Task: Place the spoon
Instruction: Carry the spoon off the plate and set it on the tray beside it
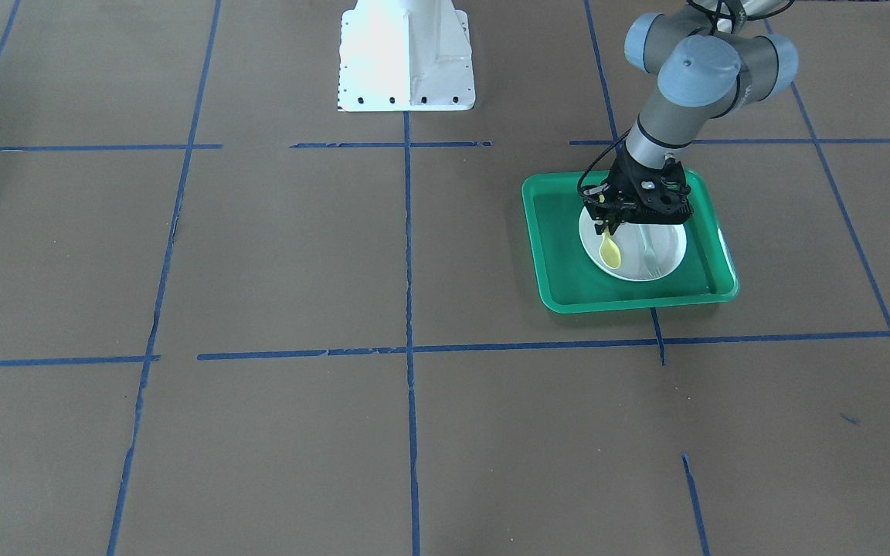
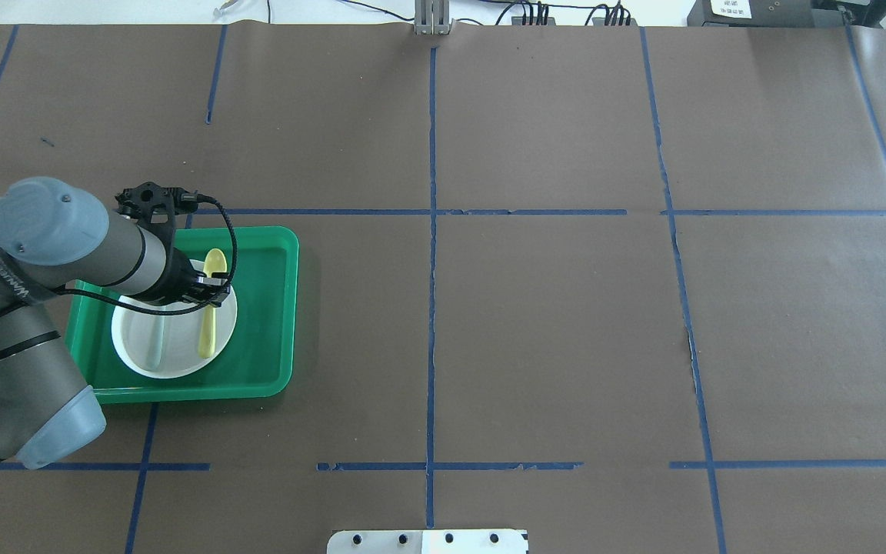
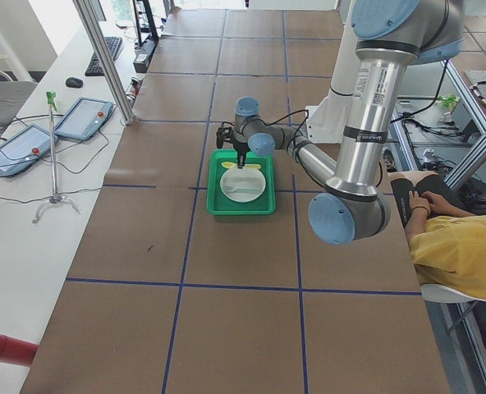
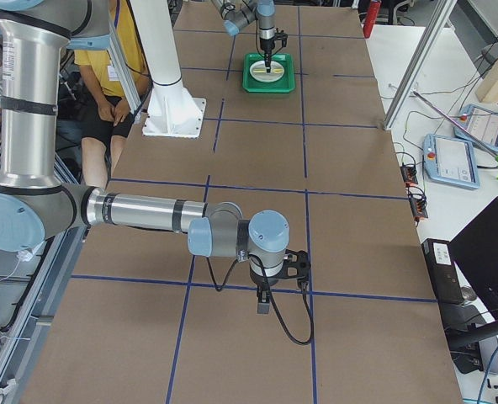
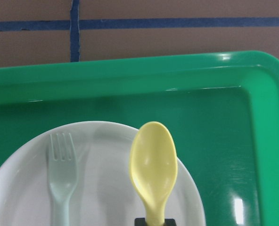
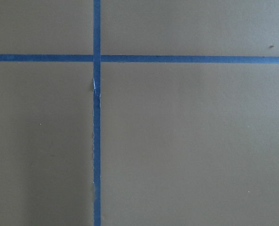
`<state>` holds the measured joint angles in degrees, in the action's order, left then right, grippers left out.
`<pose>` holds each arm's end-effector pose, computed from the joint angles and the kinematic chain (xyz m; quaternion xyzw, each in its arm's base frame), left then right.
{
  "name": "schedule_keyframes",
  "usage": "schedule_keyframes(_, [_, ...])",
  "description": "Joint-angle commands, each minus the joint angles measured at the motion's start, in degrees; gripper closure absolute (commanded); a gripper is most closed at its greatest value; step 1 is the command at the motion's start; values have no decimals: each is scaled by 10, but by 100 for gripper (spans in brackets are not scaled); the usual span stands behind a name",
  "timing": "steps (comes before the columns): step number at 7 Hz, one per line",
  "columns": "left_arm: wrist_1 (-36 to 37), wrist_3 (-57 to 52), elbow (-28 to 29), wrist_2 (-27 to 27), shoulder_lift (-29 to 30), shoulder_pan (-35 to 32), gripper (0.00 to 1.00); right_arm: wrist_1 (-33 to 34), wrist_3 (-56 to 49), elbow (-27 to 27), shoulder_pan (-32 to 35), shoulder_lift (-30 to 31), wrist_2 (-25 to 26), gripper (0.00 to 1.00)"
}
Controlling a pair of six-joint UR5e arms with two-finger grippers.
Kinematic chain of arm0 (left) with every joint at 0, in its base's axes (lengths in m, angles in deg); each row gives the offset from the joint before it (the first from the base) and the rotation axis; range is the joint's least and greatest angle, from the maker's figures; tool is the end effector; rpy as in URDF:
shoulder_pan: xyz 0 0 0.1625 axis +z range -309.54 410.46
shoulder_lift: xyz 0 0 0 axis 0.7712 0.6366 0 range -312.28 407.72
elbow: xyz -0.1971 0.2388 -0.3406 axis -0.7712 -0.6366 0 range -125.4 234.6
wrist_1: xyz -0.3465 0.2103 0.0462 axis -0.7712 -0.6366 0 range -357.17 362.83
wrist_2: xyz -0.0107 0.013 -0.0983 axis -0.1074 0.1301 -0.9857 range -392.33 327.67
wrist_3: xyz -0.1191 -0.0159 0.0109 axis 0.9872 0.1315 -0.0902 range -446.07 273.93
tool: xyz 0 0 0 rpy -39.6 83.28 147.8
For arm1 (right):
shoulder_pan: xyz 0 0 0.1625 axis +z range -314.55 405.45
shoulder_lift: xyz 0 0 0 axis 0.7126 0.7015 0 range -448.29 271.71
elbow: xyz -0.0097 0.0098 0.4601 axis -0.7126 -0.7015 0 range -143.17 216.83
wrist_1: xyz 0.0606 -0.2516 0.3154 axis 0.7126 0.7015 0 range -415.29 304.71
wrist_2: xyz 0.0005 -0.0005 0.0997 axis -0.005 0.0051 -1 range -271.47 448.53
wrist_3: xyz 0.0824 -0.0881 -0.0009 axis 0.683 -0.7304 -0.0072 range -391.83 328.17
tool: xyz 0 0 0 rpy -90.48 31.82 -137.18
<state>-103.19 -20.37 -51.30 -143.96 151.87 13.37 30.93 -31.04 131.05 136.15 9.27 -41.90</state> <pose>0.4220 -0.4303 0.4218 0.0476 0.4187 -0.0276 0.9065 0.0603 -0.4241 0.7323 0.0034 -0.3455 0.0109 0.9383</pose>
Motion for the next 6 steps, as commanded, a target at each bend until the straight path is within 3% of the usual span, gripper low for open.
schedule_keyframes(1, [6,42,52,0,53,12,100,0,0,0,0,0,0,0])
schedule_keyframes(2, [5,38,56,3,55,14,82,0,0,0,0,0,0,0])
schedule_keyframes(3, [5,37,56,5,55,14,8,0,0,0,0,0,0,0])
schedule_keyframes(4, [5,43,49,0,55,13,0,0,0,0,0,0,0,0])
schedule_keyframes(6, [9,34,25,-2,46,3,0,0,0,0,0,0,0,0])
